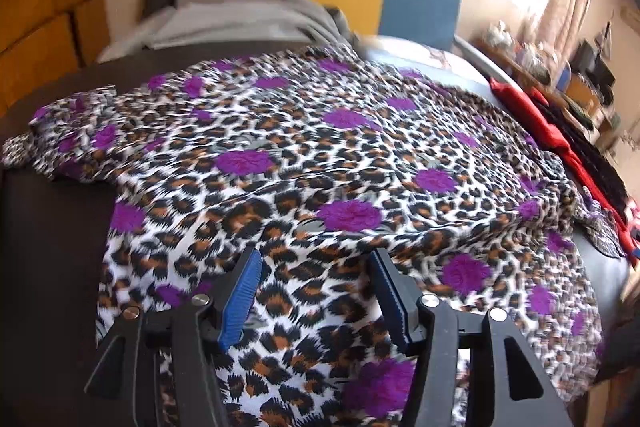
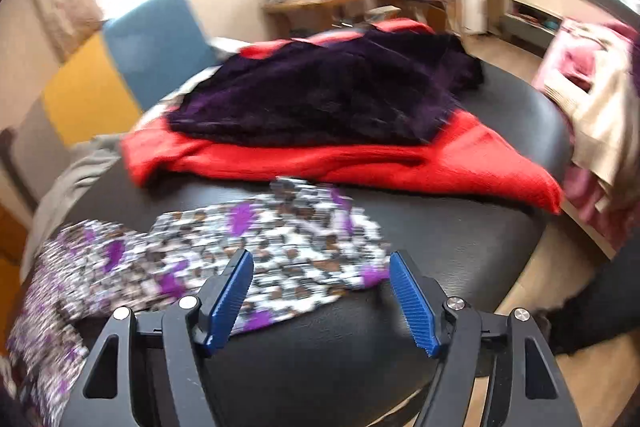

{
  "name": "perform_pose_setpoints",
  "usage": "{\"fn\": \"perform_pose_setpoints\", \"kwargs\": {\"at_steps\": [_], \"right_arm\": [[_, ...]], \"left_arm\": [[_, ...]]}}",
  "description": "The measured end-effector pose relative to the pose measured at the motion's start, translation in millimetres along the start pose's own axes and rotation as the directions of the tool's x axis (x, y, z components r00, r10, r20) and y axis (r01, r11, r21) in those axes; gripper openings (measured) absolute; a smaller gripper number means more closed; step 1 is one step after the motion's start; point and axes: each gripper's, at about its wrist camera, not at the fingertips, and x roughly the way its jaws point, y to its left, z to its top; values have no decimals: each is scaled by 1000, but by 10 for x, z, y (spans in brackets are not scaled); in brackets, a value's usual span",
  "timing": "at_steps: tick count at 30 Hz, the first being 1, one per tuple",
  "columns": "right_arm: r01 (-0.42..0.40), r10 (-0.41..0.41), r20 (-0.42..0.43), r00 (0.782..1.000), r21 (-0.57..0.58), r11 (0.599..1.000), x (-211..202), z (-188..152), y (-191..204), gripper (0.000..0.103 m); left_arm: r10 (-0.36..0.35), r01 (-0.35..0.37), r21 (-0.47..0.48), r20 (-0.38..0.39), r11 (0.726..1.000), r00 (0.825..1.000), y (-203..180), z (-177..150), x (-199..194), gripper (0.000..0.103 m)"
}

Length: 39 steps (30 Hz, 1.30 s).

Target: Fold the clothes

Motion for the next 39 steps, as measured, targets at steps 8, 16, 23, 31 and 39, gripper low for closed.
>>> {"fn": "perform_pose_setpoints", "kwargs": {"at_steps": [8,16,23,31,39], "right_arm": [[-490,451,-199,870,-246,836,209,122,1614,72],[-590,406,-480,778,-333,736,1145,89,3133,71],[-527,344,-463,817,-358,771,1945,389,3607,74],[-450,334,-302,893,-605,657,2059,189,3945,103],[-503,424,-270,864,-461,731,1339,261,3371,103]], "left_arm": [[-69,63,90,65,994,995,-267,871,86,58],[-76,93,289,-69,953,995,-894,1195,981,58],[78,-79,238,15,968,997,-784,1433,1439,58],[126,-128,193,21,973,992,-569,1555,1488,60],[94,-103,141,73,985,993,-522,1373,891,59]]}}
